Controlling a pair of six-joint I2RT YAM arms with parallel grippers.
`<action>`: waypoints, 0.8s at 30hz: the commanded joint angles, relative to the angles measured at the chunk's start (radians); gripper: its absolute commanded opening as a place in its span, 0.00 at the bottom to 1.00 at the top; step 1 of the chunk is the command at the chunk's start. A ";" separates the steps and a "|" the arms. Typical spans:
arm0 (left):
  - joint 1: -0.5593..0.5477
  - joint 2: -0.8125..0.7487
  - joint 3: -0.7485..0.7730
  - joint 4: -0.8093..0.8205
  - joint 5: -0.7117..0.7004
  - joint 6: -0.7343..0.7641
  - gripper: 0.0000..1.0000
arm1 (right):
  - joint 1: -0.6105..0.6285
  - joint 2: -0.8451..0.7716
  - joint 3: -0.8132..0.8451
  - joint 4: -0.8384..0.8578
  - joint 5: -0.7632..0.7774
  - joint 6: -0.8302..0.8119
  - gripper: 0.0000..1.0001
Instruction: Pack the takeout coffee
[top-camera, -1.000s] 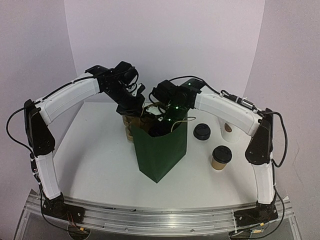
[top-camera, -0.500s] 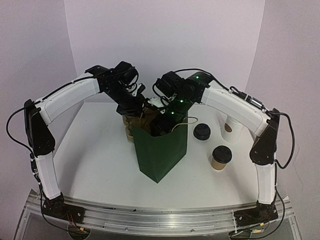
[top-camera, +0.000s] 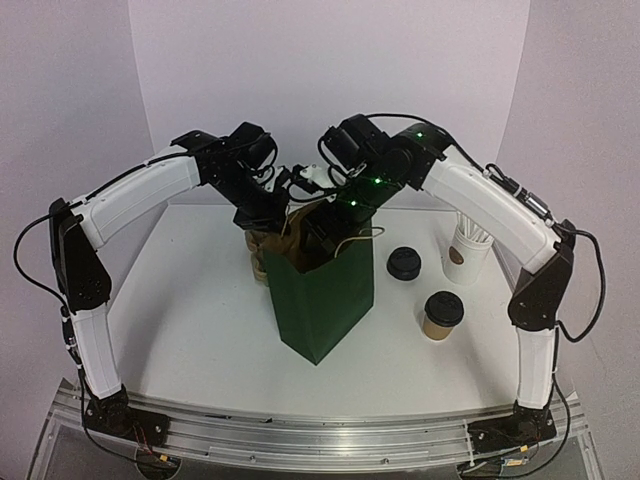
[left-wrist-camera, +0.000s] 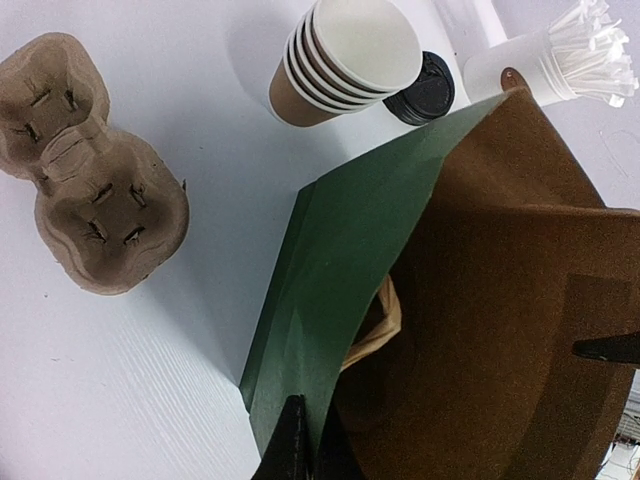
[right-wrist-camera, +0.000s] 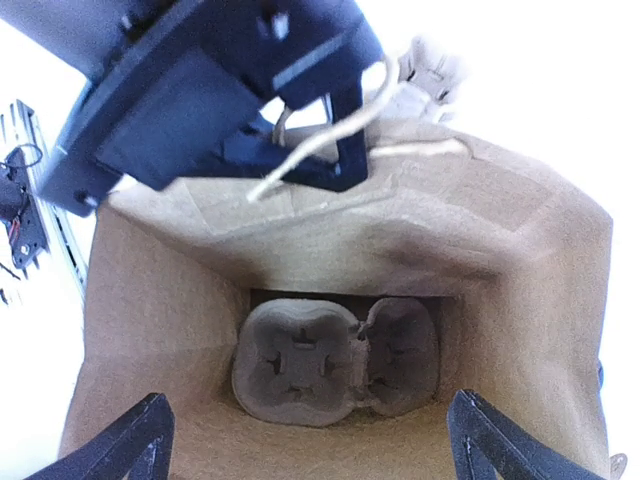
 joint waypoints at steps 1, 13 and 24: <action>-0.001 0.015 0.049 0.002 -0.012 0.015 0.00 | -0.002 -0.061 0.084 0.015 0.052 0.016 0.95; -0.002 0.033 0.103 0.009 -0.005 0.003 0.00 | -0.161 -0.209 0.050 0.061 0.370 0.190 0.98; -0.008 0.067 0.177 0.008 0.011 0.004 0.00 | -0.426 -0.506 -0.505 0.022 0.350 0.523 0.98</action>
